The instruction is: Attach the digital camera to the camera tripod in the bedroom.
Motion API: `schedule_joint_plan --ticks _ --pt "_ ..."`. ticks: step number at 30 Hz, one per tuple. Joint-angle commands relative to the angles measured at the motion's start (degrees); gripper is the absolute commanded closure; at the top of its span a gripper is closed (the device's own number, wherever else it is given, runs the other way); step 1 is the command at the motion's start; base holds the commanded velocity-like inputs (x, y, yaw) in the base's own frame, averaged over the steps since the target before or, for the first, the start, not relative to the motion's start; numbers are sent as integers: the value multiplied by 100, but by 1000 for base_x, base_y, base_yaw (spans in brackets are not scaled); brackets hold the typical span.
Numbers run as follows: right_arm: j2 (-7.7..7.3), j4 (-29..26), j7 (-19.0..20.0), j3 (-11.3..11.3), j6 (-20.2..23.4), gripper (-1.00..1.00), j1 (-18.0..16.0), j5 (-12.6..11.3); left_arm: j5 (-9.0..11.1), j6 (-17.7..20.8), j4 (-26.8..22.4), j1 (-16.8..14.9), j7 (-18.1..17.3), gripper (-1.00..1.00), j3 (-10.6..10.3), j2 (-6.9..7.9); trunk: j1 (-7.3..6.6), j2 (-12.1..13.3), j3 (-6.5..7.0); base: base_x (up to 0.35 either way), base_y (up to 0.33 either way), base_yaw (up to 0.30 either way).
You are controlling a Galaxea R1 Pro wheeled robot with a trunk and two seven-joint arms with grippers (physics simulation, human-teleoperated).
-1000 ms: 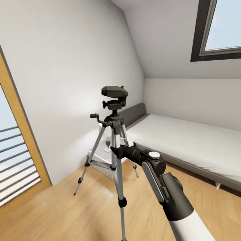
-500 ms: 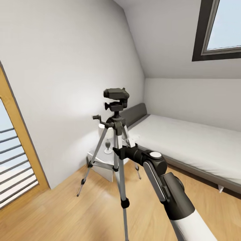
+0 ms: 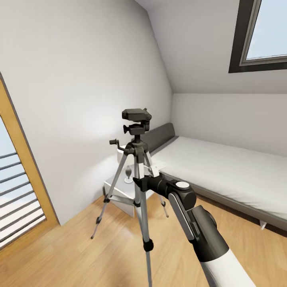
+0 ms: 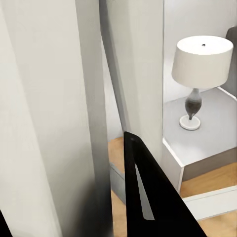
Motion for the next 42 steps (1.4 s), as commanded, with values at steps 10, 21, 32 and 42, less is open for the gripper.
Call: schedule_joint_plan --ticks 10,21,32,42 --pt "3 55 4 1 -15 100 -5 -83 26 -9 -8 3 0 -100 4 -1 0 -3 -5 0 0 0" --pt "-4 209 -14 -1 -65 100 -5 -92 26 -9 -8 3 0 -100 4 -1 0 -3 -5 0 0 0" --pt "-6 230 -26 -8 -73 100 -5 -93 26 -9 -8 3 0 -100 4 -1 0 -3 -5 0 0 0" --pt "-6 413 -23 -13 -74 -100 -5 -83 26 -9 -8 3 0 -100 4 0 0 -3 -5 0 0 0"
